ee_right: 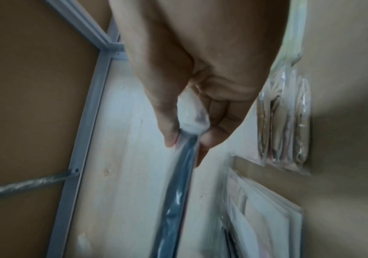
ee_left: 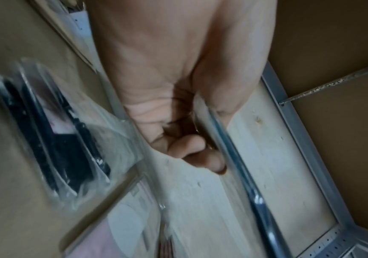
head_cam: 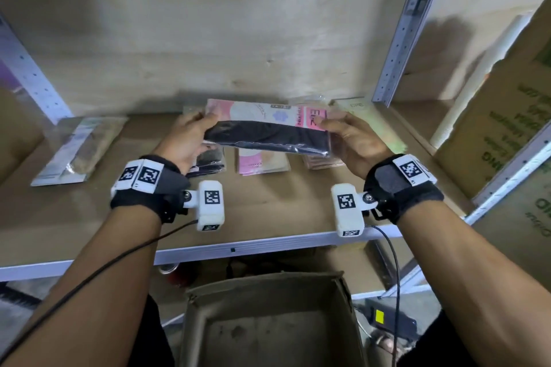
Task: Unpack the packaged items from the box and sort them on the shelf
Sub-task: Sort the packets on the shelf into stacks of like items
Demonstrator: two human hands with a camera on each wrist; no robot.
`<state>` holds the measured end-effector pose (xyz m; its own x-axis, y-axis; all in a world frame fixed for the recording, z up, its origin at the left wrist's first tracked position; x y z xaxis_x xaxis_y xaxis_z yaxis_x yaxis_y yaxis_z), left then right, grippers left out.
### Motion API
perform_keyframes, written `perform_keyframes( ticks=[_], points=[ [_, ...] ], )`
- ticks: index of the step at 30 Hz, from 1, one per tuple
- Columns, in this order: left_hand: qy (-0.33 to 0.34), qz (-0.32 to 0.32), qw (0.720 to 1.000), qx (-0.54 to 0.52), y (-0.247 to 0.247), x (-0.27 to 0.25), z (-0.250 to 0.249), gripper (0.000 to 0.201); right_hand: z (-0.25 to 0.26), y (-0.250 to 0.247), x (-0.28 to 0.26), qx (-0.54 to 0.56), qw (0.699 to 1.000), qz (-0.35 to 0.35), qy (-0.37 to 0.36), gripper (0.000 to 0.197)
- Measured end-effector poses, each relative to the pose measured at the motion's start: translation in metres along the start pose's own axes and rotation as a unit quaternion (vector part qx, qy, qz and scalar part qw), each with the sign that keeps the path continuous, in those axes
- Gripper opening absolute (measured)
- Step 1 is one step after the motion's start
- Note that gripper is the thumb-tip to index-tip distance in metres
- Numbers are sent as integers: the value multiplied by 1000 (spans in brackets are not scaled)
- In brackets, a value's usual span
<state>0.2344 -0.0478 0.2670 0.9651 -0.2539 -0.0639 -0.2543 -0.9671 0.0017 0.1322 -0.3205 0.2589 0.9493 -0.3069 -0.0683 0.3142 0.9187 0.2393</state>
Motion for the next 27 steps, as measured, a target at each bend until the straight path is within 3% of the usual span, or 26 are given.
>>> perform_keyframes(
  ticks=[2, 8, 14, 19, 23, 27],
  points=[
    [2, 18, 1000, -24, 7, -2, 2, 14, 0, -6, 0, 24, 999, -31, -15, 10],
    [-10, -38, 998, -41, -5, 8, 11, 14, -3, -3, -4, 57, 997, -45, -28, 25],
    [-20, -46, 999, -18, -2, 8, 16, 13, -14, 5, 3, -72, 985, -156, -14, 31],
    [-30, -45, 996, -67, -2, 5, 12, 15, -16, 11, 5, 107, 984, -139, -19, 35],
    [-42, -22, 994, -99, 4, 2, 11, 12, -18, 22, 9, 305, 950, -63, 12, 31],
    [-46, -13, 992, -119, 2, 4, 10, 5, -16, 30, 12, 364, 931, -26, 21, 35]
  ],
)
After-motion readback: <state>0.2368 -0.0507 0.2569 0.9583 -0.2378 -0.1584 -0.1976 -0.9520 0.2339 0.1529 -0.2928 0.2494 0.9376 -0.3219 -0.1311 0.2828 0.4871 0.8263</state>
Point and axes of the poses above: each hand's wrist, its own x-axis towards the middle knuckle, its own y-axis out of the palm, z = x × y, the point moved 4 cm from there along x, towards the middle knuckle, and after that the axes turned 2 degrees about -y, right-handed, at the moved point
